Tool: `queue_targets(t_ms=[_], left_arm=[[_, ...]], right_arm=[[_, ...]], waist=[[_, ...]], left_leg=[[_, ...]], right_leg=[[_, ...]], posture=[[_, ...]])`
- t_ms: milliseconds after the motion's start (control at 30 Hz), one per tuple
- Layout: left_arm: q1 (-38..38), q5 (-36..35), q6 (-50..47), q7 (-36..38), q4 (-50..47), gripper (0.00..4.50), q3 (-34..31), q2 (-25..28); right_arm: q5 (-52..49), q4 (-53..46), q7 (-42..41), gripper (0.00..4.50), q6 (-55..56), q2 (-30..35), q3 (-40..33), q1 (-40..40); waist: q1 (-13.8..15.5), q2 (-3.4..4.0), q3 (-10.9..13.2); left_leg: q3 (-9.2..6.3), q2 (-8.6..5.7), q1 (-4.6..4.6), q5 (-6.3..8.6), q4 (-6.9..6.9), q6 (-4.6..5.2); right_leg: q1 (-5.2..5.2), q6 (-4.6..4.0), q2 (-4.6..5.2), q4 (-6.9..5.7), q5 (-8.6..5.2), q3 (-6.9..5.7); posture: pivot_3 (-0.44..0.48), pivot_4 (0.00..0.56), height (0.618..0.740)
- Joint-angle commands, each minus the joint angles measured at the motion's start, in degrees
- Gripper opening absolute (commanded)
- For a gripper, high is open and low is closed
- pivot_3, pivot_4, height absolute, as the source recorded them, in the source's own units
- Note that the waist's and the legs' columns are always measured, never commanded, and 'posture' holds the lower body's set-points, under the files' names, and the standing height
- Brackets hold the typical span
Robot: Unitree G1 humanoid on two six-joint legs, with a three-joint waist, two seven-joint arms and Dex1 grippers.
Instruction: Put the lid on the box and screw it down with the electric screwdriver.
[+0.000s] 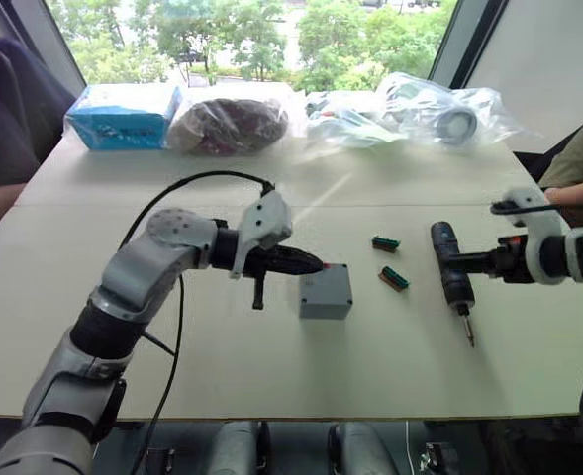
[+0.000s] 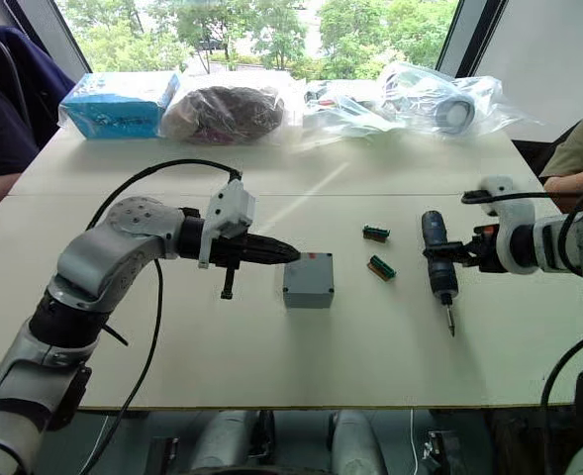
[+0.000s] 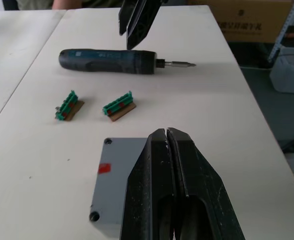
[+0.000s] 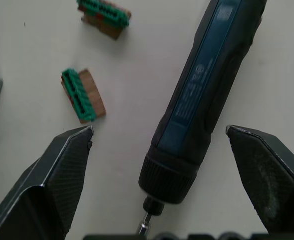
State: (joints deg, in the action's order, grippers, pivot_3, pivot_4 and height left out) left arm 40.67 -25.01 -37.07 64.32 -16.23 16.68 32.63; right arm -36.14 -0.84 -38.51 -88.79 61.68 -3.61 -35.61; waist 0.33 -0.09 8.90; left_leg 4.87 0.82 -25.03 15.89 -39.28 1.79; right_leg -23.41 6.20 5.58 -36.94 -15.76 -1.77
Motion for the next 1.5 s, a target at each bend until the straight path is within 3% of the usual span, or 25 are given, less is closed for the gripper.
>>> queue_targets(t_ms=[33, 500, 767, 900, 933, 1067, 1233, 1400, 1500], left_arm=[[-1.1, 0.2, 0.6, -0.5, -2.9, 0.0, -0.1, 0.5], [-4.7, -0.4, -2.4, -5.4, -7.3, 0.0, -0.3, -0.7], [-5.2, 0.0, -2.0, -6.3, -6.7, 0.0, 0.2, -1.5], [-5.4, 0.3, -1.8, -6.6, -6.5, 0.0, 0.1, -1.6], [-5.5, 0.4, -1.8, -6.7, -6.5, 0.0, -0.1, -1.6], [-5.8, 0.3, -2.0, -7.2, -6.6, 0.0, -0.3, -1.5], [-5.7, 0.1, -1.6, -7.1, -5.1, 0.0, -1.7, -0.8], [-4.3, -0.1, -0.3, -5.7, -0.8, 0.0, -3.5, 0.0], [-1.8, 0.7, 0.6, -3.9, 4.6, 0.0, -2.8, -0.4]], right_arm=[[0.3, 2.1, -2.0, 4.49, 0.2, 1.1, 2.3, -2.2], [8.5, 16.3, -8.1, 4.49, 9.7, -0.8, 16.3, -6.8], [17.5, 25.2, -16.7, 4.49, 18.0, -2.0, 27.3, -11.3], [20.3, 26.6, -20.8, 3.61, 18.7, -2.6, 30.6, -12.8], [21.2, 26.6, -21.0, 3.17, 19.1, -2.5, 31.1, -12.7], [22.0, 27.8, -22.2, 1.88, 18.2, -3.5, 29.6, -12.7], [25.9, 32.7, -19.1, 1.8, 25.8, -4.3, 25.1, -16.5], [19.7, 36.9, -13.0, 1.8, 31.5, -10.1, 8.2, -27.4], [7.2, 20.4, -9.0, 1.8, 36.5, -17.2, -11.7, -24.0]], waist=[[-0.2, 0.0, 0.0], [0.3, 0.0, 0.0], [0.2, -0.04, 0.0], [0.2, -0.08, 0.0], [0.2, -0.08, 0.0], [0.3, -0.08, 0.0], [0.2, -0.08, 0.0], [-0.7, 0.46, 0.3], [-0.9, 0.44, 0.4]], left_leg=[[-0.01, 0.02, 0.0, 0.0, 0.0, 0.0], [0.0, 0.02, 0.0, -0.01, 0.0, -0.02], [0.01, 0.0, 0.17, 0.0, -0.01, 0.0], [0.02, 0.0, 0.3, 0.0, -0.01, 0.0], [0.01, 0.01, 0.3, 0.0, -0.01, 0.0], [0.01, 0.02, 0.3, -0.03, -0.01, -0.05], [0.02, 0.02, 0.3, -0.03, -0.01, -0.06], [0.19, 0.0, 0.31, -0.13, 0.03, -0.22], [0.12, 0.08, 0.17, -0.27, 0.25, -0.47]], right_leg=[[-0.01, 0.0, -0.02, 0.0, 0.0, 0.0], [-0.02, 0.0, -0.03, -0.02, 0.0, 0.0], [0.18, 0.0, -0.03, 0.01, 0.0, -0.01], [0.3, 0.0, -0.02, 0.0, 0.0, 0.0], [0.3, 0.0, -0.02, 0.0, 0.0, -0.01], [0.29, -0.01, -0.03, 0.0, 0.0, -0.01], [0.3, 0.0, -0.02, 0.0, 0.0, -0.01], [0.13, 0.01, -0.01, -0.09, 0.01, 0.12], [-0.05, 0.01, -0.1, -0.08, -0.04, 0.07]], posture=[[0.0, 0.15, 0.74], [0.0, 0.15, 0.74], [0.0, 0.15, 0.74], [0.0, 0.15, 0.74], [0.0, 0.15, 0.74], [0.0, 0.15, 0.74], [0.0, 0.15, 0.74], [0.0, 0.15, 0.74], [0.0, 0.15, 0.74]])
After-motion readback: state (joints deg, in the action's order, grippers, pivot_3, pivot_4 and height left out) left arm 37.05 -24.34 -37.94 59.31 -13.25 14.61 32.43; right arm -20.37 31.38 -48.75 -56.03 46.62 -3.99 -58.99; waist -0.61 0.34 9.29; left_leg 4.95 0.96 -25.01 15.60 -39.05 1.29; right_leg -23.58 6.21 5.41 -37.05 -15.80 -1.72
